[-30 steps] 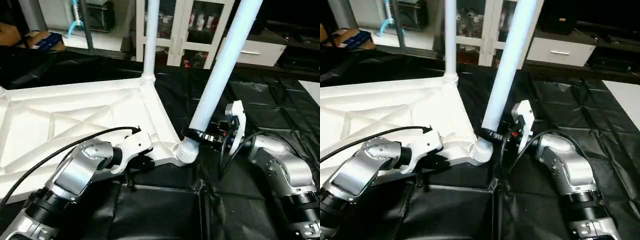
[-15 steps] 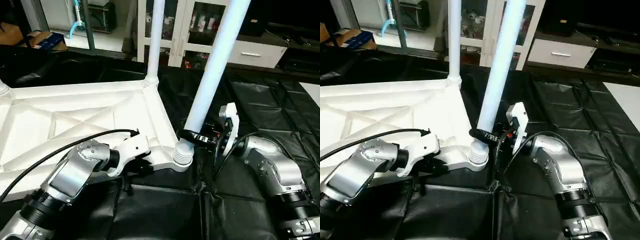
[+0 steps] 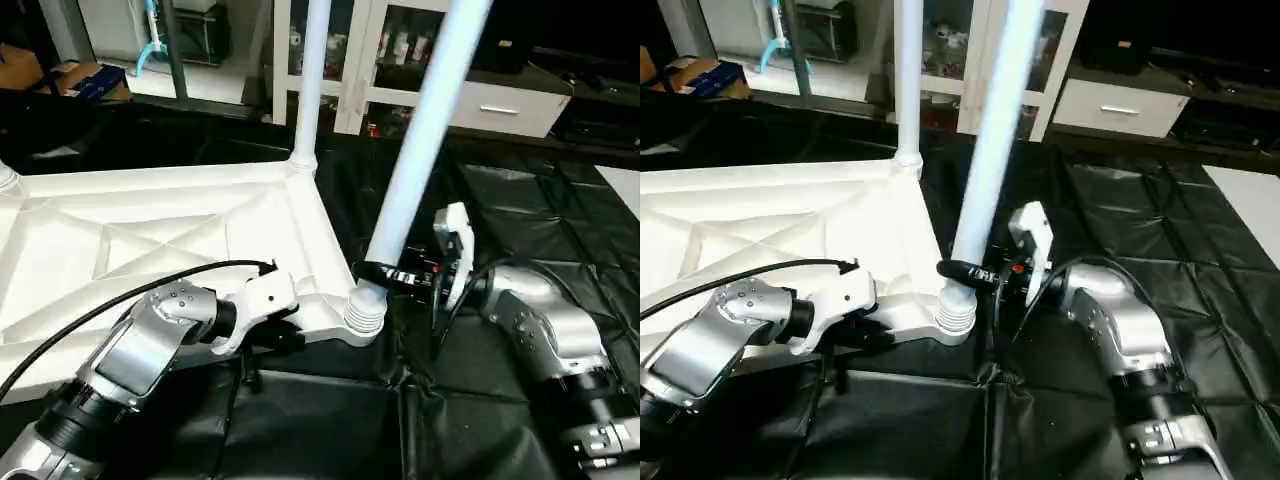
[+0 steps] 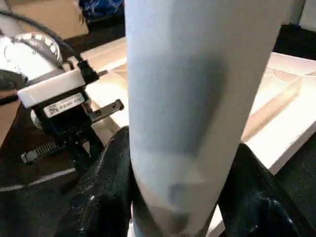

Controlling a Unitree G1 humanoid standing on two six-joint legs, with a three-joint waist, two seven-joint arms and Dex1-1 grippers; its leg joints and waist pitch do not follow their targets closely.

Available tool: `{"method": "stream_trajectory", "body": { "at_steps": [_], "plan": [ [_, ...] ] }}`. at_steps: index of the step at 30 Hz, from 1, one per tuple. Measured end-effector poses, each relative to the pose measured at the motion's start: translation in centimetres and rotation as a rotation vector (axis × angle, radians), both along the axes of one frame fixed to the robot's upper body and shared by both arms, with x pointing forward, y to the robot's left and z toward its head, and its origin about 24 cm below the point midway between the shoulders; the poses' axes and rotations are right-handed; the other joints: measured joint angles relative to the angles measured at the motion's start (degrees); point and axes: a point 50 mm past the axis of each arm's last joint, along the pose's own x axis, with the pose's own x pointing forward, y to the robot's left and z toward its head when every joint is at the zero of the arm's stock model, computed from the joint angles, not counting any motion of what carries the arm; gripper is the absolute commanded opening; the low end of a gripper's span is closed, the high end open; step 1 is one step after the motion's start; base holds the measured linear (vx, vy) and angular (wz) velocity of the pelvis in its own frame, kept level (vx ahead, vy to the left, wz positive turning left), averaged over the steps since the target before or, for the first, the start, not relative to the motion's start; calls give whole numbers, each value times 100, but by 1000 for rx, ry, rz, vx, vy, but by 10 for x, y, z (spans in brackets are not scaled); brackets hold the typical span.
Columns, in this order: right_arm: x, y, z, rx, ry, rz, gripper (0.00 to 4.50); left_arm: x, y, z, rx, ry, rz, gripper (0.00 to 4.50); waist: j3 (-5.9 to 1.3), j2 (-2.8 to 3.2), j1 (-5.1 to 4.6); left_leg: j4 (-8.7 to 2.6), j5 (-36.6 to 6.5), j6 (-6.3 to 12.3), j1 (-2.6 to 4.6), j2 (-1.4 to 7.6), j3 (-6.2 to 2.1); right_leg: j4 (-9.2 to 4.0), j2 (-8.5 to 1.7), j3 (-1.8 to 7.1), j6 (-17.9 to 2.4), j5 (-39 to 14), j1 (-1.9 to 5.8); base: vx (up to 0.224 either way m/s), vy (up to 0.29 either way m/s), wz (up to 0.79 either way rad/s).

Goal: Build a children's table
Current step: Insert table leg to table base

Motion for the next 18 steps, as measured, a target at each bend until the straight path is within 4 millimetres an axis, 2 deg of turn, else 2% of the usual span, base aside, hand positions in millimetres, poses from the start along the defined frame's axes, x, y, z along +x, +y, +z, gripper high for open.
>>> {"method": "stream_trajectory", "body": {
  "at_steps": [3, 18],
  "plan": [
    [0, 3, 0, -11, -17, 11, 181, 0, 0, 0, 1, 2, -1, 0, -14, -21, -1, 0, 0, 0, 2, 0, 0, 0, 0, 0, 0, 0, 2, 0, 0, 0],
    [0, 9, -4, -33, -36, 12, 181, 0, 0, -2, 5, 7, 0, 0, -37, -51, -8, 0, -17, -32, 22, 1, 0, 0, 0, 0, 0, 0, 20, 0, 0, 0]
  ]
}}
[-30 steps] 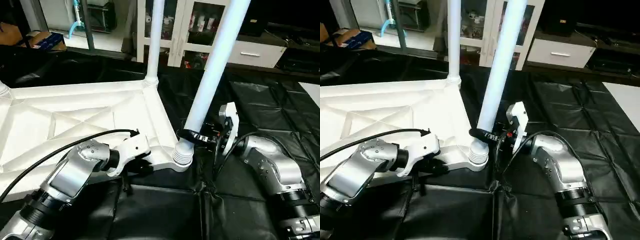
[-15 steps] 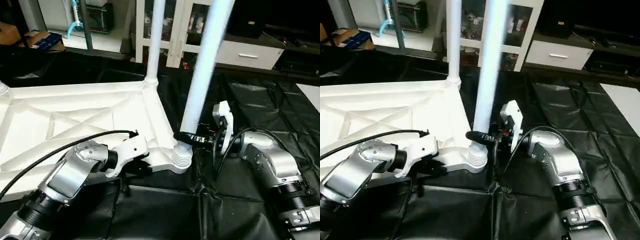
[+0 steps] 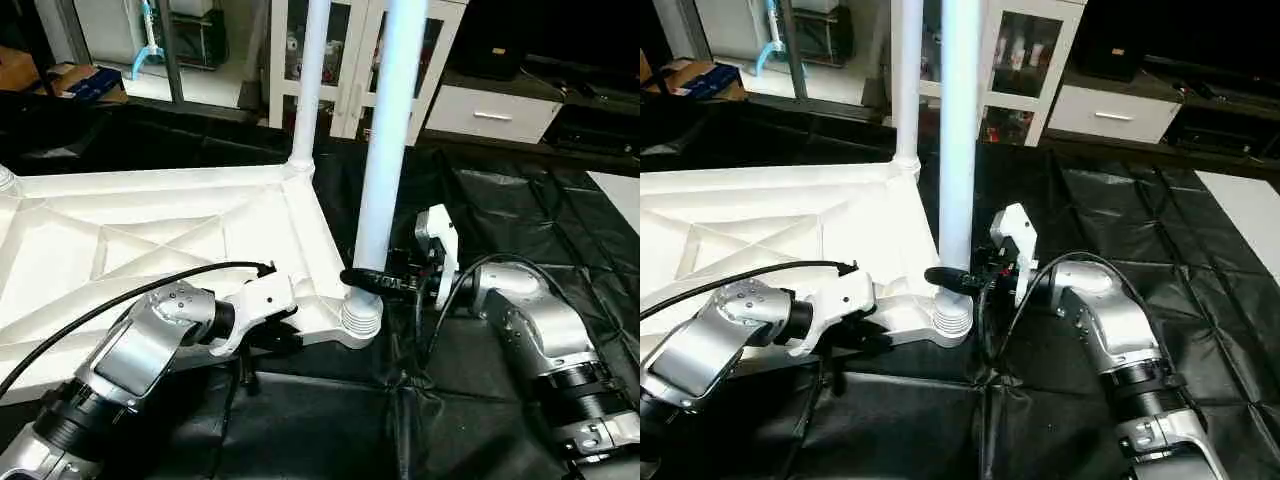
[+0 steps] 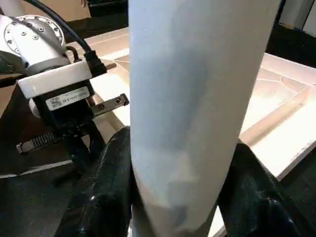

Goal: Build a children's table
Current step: Insert table leg to table base

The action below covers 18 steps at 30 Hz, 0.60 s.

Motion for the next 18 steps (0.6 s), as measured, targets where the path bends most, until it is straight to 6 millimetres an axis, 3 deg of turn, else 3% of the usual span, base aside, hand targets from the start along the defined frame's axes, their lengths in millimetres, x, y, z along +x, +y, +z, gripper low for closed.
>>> {"method": "stream_trajectory", "body": {
  "at_steps": [10, 18],
  "plan": [
    [-3, -11, -7, 69, 44, -72, 181, 0, -1, -1, -2, 0, 0, 0, -14, -21, 14, 0, -2, 1, -2, 0, 1, -6, 0, 1, 0, 0, 2, 0, 0, 0],
    [-19, -22, -16, 108, 41, -121, 181, -1, -6, -2, -6, 2, -20, 0, -18, -14, 75, 0, -3, 2, 7, 0, 1, -15, -2, -2, 0, 0, 19, 0, 0, 0]
  ]
}}
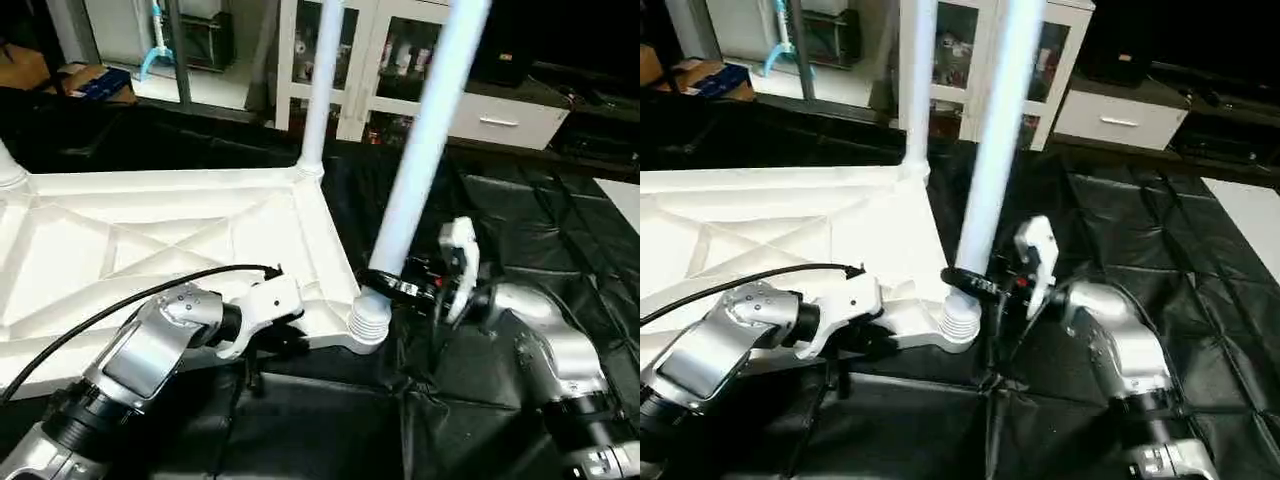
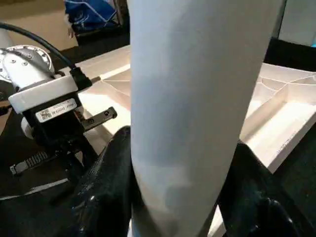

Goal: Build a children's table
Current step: Insert table leg to table base

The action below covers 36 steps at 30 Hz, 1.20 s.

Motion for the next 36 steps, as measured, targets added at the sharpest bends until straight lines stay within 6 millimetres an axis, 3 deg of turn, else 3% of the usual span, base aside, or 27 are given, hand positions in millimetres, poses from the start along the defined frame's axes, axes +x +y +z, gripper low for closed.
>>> {"method": "stream_trajectory", "body": {
  "at_steps": [15, 21, 36],
  "plan": [
    [-22, -3, -2, -55, -86, 4, 181, -2, -3, -2, -5, 12, -18, 0, 0, 20, 27, -6, 0, -1, 23, 0, 0, -15, 0, 2, 3, -2, 21, 0, 0, 0],
    [-23, 1, -4, -94, -100, 11, 181, -2, -3, -4, 0, 20, -14, 0, -7, 30, 12, -21, -1, -3, 53, 0, -1, -35, 0, 1, 26, -16, 21, 0, 0, 0],
    [-18, 5, -8, -85, -91, -47, 181, -1, -3, -6, 3, 4, -3, 0, -30, 18, -90, -45, 0, -3, 52, -2, 1, -94, 0, 2, 47, -28, 29, 0, 0, 0]
  ]
}}
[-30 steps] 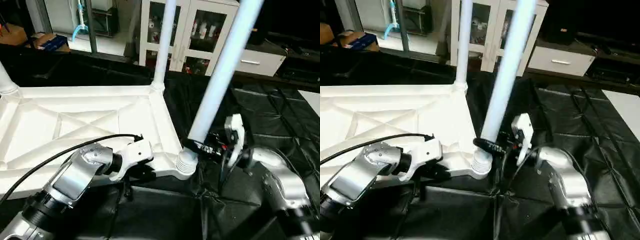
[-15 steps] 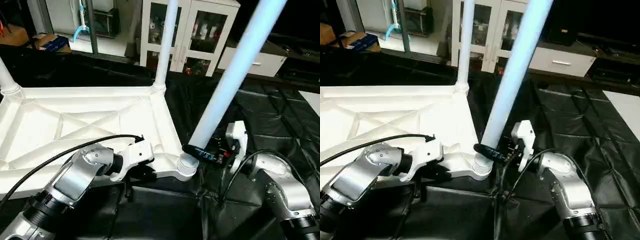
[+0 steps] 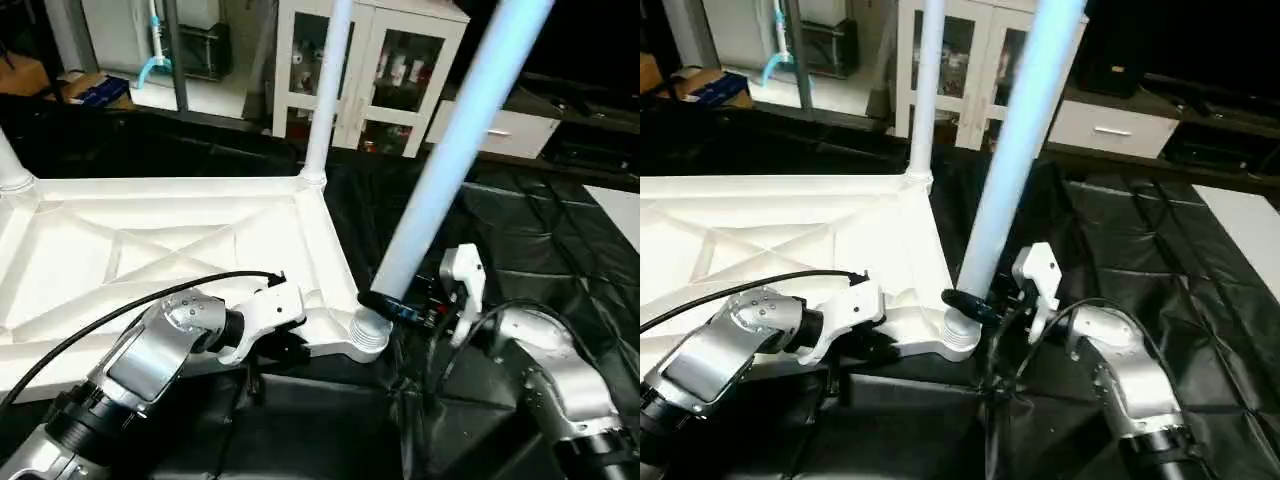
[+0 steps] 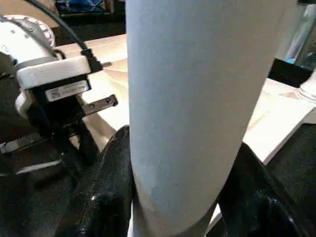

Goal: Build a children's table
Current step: Insert table leg to table base

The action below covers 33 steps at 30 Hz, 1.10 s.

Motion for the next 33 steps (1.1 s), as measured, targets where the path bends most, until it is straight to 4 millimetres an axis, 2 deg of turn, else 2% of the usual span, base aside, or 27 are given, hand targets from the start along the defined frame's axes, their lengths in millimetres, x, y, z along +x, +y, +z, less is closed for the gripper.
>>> {"method": "stream_trajectory", "body": {
  "at_steps": [10, 15, 19, 22, 27, 33],
  "plan": [
    [3, 0, -2, 11, -40, -55, 181, 3, -4, -1, -3, -12, 43, 0, 8, 15, -5, -2, 0, 0, -5, -2, 2, -19, 0, 7, 5, -3, -13, 0, 0, 0],
    [24, 13, -3, 11, -78, -276, 181, 14, -14, 0, -5, -37, 209, 0, 22, 30, -154, -2, 1, -2, -22, -2, 1, -22, -2, 6, 3, -2, -52, 0, 0, 0],
    [53, 28, 2, 0, -75, -548, 181, 27, -33, 6, -27, -52, 385, 0, 14, 2, -294, 1, 15, -17, -111, -4, 1, -27, -6, 3, -102, 92, -124, 0, 0, 0],
    [64, 33, 4, -8, -76, -698, 181, 31, -45, 9, -42, -61, 447, 0, 11, -5, -315, 0, 15, -20, -103, 9, -1, -50, 5, 3, -55, 201, -127, 0, 0, 0],
    [78, 44, 8, -43, -107, -941, 181, 37, -60, 18, -70, -93, 518, 0, 13, -4, -272, -47, 32, -49, -117, 21, 4, -31, 15, -4, -17, 180, -175, 0, 0, 0],
    [79, 47, 7, -37, -133, -1015, 181, 39, -62, 20, -68, -108, 550, 0, 22, -19, -174, -43, 35, -49, -139, 24, 17, -11, 14, 1, -9, 175, -208, 0, 0, 0]
  ]
}}
